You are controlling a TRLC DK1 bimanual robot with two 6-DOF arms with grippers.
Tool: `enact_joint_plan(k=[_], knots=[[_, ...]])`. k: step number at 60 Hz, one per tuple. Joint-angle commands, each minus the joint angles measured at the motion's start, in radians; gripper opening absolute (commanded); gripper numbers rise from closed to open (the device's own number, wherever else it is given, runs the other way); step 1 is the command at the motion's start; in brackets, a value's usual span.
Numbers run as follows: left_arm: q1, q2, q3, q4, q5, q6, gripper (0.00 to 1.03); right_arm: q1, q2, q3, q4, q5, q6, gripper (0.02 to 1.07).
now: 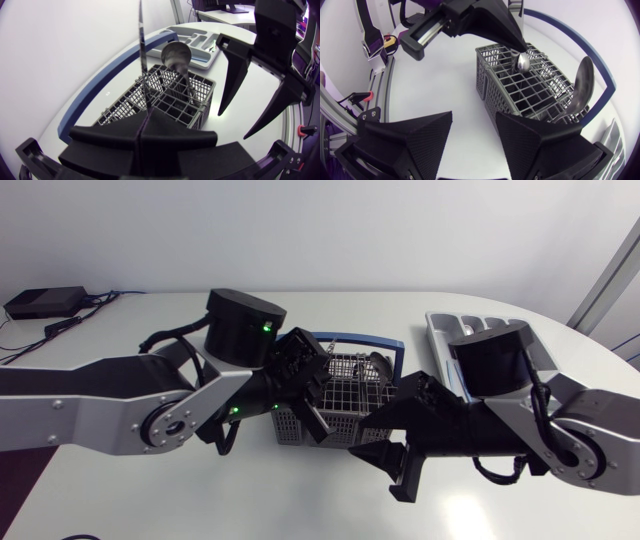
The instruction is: Unload the cutlery basket into the drawer organizer.
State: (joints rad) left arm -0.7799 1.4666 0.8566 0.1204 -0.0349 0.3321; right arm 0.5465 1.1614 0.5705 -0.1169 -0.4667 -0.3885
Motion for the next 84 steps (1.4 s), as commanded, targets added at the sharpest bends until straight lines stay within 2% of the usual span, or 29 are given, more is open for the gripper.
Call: enact_joint_plan(k=[1, 47, 69, 71, 77, 79, 84], knots=[[0.004, -0.043, -0.004, -0.002, 0.0, -0.021, 0.06, 0.021, 0.034, 0.023, 0.029, 0.014, 0.023, 0.66], [-0.027, -0.155, 0.002, -0.103, -0.007, -0.057, 0.05, 0.073, 0.196, 0.115, 0.125, 0.106, 0.069, 0.66], [-0.064, -0.169, -0.031, -0.077, -0.062, -0.05, 0.05, 0.07, 0.248, 0.147, 0.151, 0.131, 0.105, 0.66], [-0.064, -0.167, -0.033, -0.073, -0.062, -0.047, 0.05, 0.07, 0.258, 0.147, 0.157, 0.132, 0.106, 0.62], [-0.065, -0.166, -0.042, -0.062, -0.062, -0.042, 0.05, 0.069, 0.273, 0.146, 0.18, 0.132, 0.106, 0.39], [-0.067, -0.167, -0.045, -0.057, -0.062, -0.042, 0.05, 0.069, 0.274, 0.147, 0.18, 0.129, 0.106, 0.28], [-0.07, -0.172, -0.053, -0.051, -0.062, -0.041, 0.05, 0.064, 0.268, 0.149, 0.191, 0.129, 0.106, 0.1]])
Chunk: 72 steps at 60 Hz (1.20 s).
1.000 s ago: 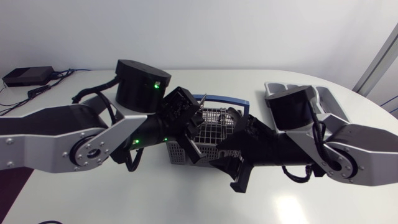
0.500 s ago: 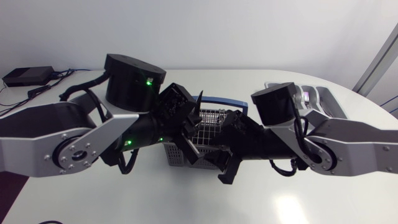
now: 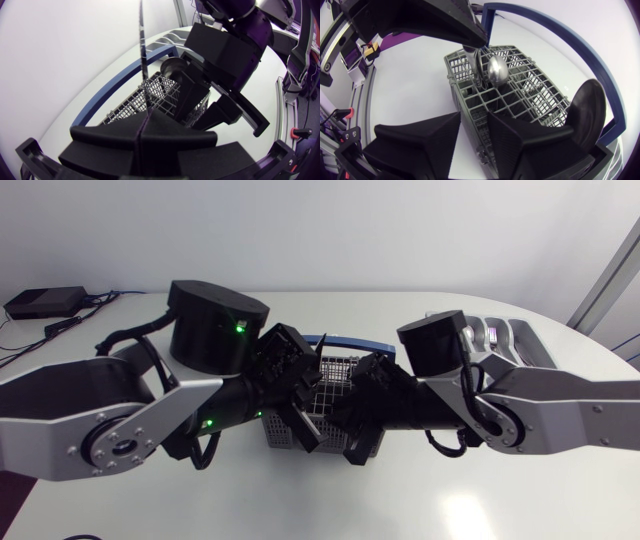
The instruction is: Unload the cutlery basket into the drawer organizer.
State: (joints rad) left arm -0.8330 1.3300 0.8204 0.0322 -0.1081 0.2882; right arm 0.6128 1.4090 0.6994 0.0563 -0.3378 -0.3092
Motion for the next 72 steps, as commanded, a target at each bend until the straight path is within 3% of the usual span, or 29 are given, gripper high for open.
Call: enact_joint_plan(k=[1, 24, 40, 57, 72], knots=[[-0.017, -0.035, -0.017, 0.038, 0.012, 0.003, 0.05, -0.002, 0.019, 0.02, 0.02, 0.0, 0.028, 0.08], [-0.044, -0.083, -0.032, 0.051, -0.013, 0.005, 0.05, 0.007, 0.125, 0.052, 0.034, 0.065, 0.039, 0.07], [-0.054, -0.114, -0.098, 0.167, -0.022, 0.035, 0.05, 0.019, 0.179, 0.075, 0.023, 0.098, 0.05, 0.07], [-0.097, -0.104, -0.124, 0.276, -0.162, 0.028, 0.05, 0.03, 0.192, 0.107, -0.01, 0.151, 0.093, 0.07], [-0.054, -0.077, -0.107, 0.296, -0.171, 0.012, 0.05, 0.059, 0.185, 0.107, -0.072, 0.154, 0.114, 0.07]])
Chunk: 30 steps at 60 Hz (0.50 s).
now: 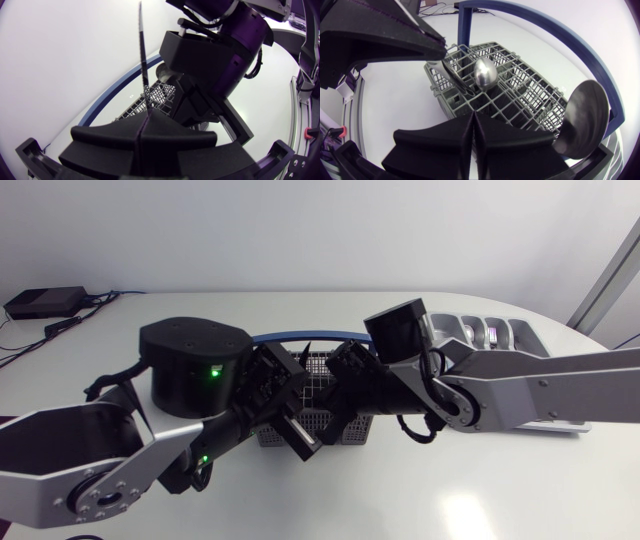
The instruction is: Unload the cutlery basket into the drawer organizer.
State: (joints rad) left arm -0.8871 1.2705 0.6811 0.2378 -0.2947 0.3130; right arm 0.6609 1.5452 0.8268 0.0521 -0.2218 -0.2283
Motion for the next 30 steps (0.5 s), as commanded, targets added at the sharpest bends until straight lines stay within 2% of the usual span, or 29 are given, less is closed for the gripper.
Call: enact_joint_plan(k=[1, 11, 19, 24, 30], knots=[[0.0, -0.017, 0.032, 0.09, 0.016, -0.014, 0.05, 0.013, 0.047, -0.018, -0.074, 0.038, 0.037, 0.07], [0.016, -0.011, 0.029, 0.09, 0.016, -0.029, 0.06, 0.0, -0.069, -0.028, -0.12, 0.01, 0.049, 0.08], [0.048, -0.02, 0.021, 0.074, 0.058, -0.035, 0.06, -0.078, -0.234, -0.075, -0.178, -0.034, 0.04, 0.22], [0.057, -0.023, 0.021, 0.064, 0.072, -0.037, 0.07, -0.127, -0.303, -0.107, -0.218, -0.06, 0.01, 0.4], [0.057, -0.025, 0.026, 0.061, 0.083, -0.037, 0.07, -0.172, -0.349, -0.135, -0.247, -0.074, -0.019, 0.44]])
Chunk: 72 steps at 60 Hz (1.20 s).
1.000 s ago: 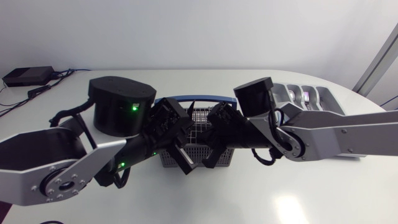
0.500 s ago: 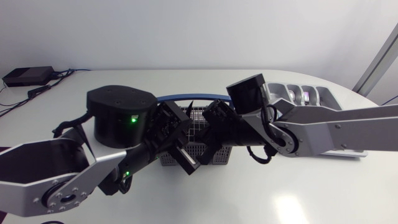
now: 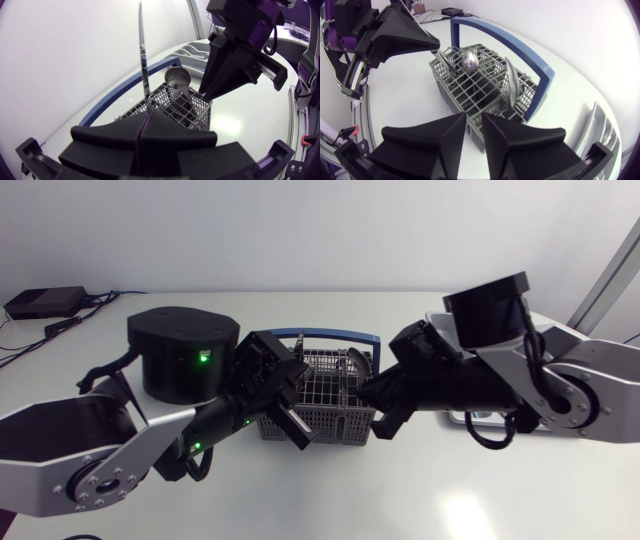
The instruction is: Unload the cutlery basket into the drawer organizer.
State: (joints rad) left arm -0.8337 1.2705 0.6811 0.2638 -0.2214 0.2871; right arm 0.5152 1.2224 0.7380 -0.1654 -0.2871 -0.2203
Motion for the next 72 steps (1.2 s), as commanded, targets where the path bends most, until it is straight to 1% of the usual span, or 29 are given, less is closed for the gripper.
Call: enact_joint_plan(k=[1, 6, 8, 11, 14, 17, 28, 33, 37, 45, 54, 58, 64, 72], knots=[[0.004, -0.023, 0.028, 0.035, 0.01, -0.011, 0.07, -0.038, -0.031, -0.052, -0.029, -0.009, -0.033, 0.44], [0.008, -0.014, 0.032, 0.037, 0.013, -0.014, 0.07, -0.083, -0.021, -0.069, -0.026, -0.012, -0.063, 0.43], [0.01, -0.01, 0.035, 0.037, 0.014, -0.014, 0.07, -0.095, -0.011, -0.075, -0.02, -0.012, -0.073, 0.37], [0.016, -0.005, 0.038, 0.038, 0.017, -0.016, 0.07, -0.118, 0.015, -0.083, -0.01, -0.034, -0.088, 0.23], [0.024, -0.002, 0.04, 0.04, 0.027, -0.016, 0.07, -0.124, 0.034, -0.089, 0.006, -0.037, -0.09, 0.18], [0.028, 0.001, 0.044, 0.038, 0.031, -0.017, 0.07, -0.119, 0.045, -0.092, 0.017, -0.04, -0.091, 0.14], [0.033, 0.006, 0.046, 0.041, 0.031, -0.017, 0.07, -0.07, 0.072, -0.078, 0.027, -0.04, -0.068, 0.14], [0.036, 0.012, 0.048, 0.046, 0.031, -0.017, 0.07, -0.023, 0.1, -0.078, 0.029, -0.038, -0.053, 0.14], [0.039, 0.02, 0.051, 0.052, 0.031, -0.017, 0.07, 0.023, 0.12, -0.08, 0.032, -0.03, -0.039, 0.12], [0.051, 0.044, 0.054, 0.074, 0.031, -0.017, 0.07, 0.094, 0.12, -0.081, 0.027, -0.018, -0.005, 0.12], [0.067, 0.053, 0.061, 0.08, 0.031, -0.025, 0.07, 0.103, 0.071, -0.081, 0.015, -0.017, -0.008, 0.12], [0.071, 0.053, 0.064, 0.077, 0.031, -0.028, 0.07, 0.089, 0.035, -0.069, -0.002, -0.017, -0.037, 0.12], [0.071, 0.053, 0.069, 0.072, 0.031, -0.037, 0.07, 0.077, 0.038, -0.054, -0.006, -0.026, -0.073, 0.12], [0.045, 0.044, 0.08, 0.046, -0.013, -0.04, 0.07, 0.074, 0.1, -0.035, 0.049, -0.018, -0.082, 0.11]])
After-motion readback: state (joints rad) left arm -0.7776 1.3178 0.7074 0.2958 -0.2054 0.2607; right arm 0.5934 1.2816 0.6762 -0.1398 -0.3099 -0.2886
